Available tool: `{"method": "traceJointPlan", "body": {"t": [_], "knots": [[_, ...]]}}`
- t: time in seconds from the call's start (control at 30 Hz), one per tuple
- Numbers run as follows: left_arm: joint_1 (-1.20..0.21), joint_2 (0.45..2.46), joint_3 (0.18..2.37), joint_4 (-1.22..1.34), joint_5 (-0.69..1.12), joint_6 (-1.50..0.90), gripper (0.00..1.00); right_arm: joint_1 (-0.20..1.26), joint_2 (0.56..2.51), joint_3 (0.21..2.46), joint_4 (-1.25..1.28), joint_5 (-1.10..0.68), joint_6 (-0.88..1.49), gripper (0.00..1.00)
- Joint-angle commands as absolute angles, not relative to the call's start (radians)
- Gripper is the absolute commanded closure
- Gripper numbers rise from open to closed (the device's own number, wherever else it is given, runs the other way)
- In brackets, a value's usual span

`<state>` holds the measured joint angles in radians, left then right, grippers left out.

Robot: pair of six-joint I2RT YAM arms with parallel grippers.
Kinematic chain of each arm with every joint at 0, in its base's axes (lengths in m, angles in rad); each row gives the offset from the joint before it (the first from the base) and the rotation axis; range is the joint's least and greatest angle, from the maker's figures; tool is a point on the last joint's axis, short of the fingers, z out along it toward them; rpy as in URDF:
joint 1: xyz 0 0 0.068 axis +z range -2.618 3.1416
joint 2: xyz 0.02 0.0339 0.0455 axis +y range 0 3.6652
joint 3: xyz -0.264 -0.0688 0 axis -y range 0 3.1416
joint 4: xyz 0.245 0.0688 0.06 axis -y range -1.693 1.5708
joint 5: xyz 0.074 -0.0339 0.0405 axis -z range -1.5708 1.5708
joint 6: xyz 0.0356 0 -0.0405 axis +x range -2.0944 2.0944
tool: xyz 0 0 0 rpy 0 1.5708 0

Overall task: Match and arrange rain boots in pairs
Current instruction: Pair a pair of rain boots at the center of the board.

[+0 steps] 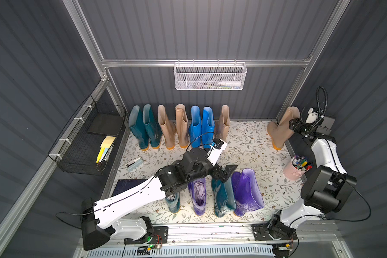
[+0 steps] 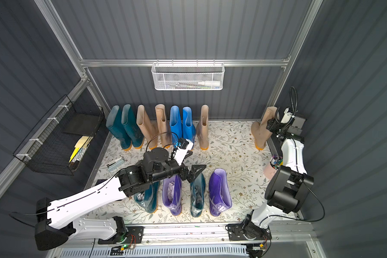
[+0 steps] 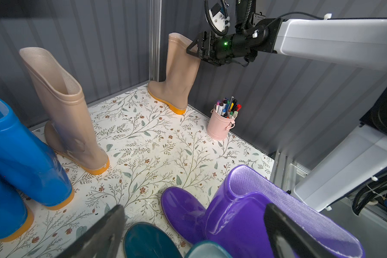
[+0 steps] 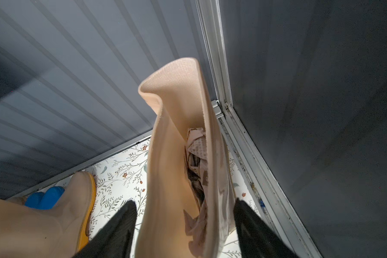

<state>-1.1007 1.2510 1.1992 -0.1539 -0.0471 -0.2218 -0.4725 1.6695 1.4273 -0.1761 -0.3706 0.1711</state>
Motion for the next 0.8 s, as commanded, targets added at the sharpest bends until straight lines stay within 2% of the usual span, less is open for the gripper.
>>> {"method": "traceJointPlan", "body": {"t": [0.0,0.13,0.5,0.63,0.77], "knots": [[-1.106,1.261,1.201,-0.132,-0.032,-0.236,0.02,-0.461,1.677,1.457,-0.206,-0.395,0.162,0.35],[-1.105,1.256,1.188,-0.123,-0.032,-0.241,0.02,-0.456,1.68,1.454,-0.213,-0.396,0.163,0.45],[-1.106,1.249,1.195,-0.134,-0.035,-0.228,0.01,-0.448,1.679,1.448,-0.196,-0.435,0.19,0.83],[-1.106,1.254,1.197,-0.135,-0.036,-0.225,0.01,-0.43,1.661,1.431,-0.165,-0.463,0.187,0.91],[-1.105,1.264,1.214,-0.143,-0.031,-0.224,0.01,-0.401,1.644,1.416,-0.138,-0.482,0.188,0.95]]}}
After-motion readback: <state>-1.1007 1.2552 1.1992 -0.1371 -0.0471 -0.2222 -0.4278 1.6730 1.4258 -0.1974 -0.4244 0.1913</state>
